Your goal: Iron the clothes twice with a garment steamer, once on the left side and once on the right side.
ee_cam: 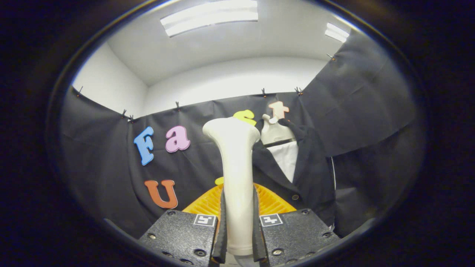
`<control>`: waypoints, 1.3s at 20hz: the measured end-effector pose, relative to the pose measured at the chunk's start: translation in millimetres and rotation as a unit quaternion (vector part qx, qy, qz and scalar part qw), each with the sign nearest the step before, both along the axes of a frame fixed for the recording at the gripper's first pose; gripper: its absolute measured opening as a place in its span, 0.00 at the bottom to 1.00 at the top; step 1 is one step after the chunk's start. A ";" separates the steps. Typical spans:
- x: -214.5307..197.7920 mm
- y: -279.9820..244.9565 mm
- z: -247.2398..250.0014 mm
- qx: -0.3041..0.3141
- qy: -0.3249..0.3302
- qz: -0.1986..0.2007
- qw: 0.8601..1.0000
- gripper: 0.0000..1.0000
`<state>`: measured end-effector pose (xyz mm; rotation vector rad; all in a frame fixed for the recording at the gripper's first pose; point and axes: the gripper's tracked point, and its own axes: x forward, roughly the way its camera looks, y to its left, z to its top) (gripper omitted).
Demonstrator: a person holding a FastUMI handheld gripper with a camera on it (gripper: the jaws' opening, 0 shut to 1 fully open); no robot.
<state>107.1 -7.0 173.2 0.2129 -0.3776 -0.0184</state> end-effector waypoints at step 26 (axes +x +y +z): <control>117.4 -74.8 -68.7 -0.068 0.131 -0.004 0.989 0.30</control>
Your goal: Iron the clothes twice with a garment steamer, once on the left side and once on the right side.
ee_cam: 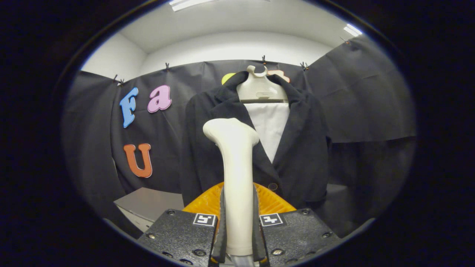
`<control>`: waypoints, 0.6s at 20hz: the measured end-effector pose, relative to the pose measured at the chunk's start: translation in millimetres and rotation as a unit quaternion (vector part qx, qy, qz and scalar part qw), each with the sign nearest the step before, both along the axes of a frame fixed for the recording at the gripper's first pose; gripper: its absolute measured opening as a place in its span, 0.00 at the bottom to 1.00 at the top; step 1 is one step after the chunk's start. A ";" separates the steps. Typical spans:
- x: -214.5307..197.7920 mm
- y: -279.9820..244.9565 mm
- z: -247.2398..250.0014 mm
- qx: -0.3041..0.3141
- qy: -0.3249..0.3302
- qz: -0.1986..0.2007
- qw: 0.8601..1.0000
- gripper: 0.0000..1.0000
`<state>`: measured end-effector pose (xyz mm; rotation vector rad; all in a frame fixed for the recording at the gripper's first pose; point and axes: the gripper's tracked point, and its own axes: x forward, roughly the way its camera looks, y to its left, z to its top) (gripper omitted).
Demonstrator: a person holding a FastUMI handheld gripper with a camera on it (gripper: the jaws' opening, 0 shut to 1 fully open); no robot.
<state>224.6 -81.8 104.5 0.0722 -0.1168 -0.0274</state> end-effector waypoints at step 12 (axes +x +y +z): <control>1.2 -10.3 -50.7 0.006 0.047 -0.017 0.999 0.30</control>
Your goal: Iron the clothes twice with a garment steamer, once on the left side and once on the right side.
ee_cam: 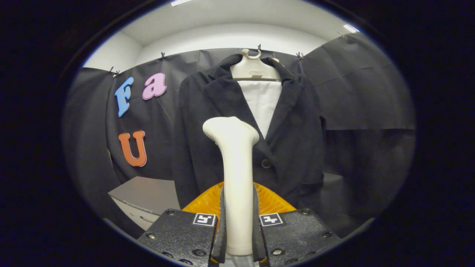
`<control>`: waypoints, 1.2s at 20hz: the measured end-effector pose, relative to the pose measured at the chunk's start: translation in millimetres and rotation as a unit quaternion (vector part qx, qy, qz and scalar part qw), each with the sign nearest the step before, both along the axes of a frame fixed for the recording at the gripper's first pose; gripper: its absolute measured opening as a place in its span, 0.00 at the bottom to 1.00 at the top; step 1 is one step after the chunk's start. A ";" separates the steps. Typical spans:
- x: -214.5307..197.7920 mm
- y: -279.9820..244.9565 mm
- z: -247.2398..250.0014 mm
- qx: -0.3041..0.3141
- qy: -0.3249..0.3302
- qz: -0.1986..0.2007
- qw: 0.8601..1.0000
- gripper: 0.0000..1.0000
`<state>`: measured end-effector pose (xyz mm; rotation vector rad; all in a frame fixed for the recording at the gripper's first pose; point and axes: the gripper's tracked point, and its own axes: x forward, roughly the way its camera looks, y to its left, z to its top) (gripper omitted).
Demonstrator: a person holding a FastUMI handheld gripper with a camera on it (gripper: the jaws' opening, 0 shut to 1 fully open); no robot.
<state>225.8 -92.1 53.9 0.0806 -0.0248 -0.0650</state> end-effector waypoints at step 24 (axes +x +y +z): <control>-10.1 1.0 -119.2 -0.004 0.102 -0.008 0.995 0.30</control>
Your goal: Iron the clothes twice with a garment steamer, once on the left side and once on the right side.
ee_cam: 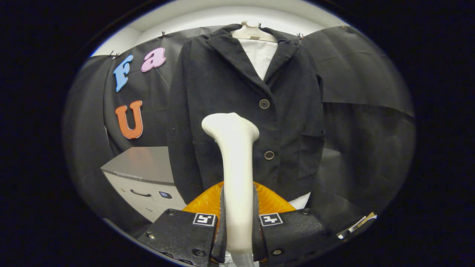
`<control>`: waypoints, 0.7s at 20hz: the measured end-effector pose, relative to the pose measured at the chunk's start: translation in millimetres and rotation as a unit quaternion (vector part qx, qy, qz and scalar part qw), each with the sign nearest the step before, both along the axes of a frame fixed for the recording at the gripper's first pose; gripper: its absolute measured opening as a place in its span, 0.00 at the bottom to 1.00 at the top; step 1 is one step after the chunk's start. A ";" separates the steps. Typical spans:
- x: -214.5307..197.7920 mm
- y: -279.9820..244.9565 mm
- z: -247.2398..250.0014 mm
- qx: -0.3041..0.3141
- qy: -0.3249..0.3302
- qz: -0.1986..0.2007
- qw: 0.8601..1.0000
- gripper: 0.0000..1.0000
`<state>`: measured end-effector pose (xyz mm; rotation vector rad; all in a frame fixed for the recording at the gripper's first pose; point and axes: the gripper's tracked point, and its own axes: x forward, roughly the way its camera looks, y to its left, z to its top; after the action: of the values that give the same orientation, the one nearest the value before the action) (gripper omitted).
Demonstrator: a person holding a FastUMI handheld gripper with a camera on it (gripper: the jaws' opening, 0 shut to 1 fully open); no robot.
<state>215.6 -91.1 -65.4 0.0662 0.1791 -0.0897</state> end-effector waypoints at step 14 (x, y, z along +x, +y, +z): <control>-7.0 -2.8 -70.9 0.015 0.065 -0.005 0.998 0.30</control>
<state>208.6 -93.9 -136.2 0.0918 0.3103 -0.1012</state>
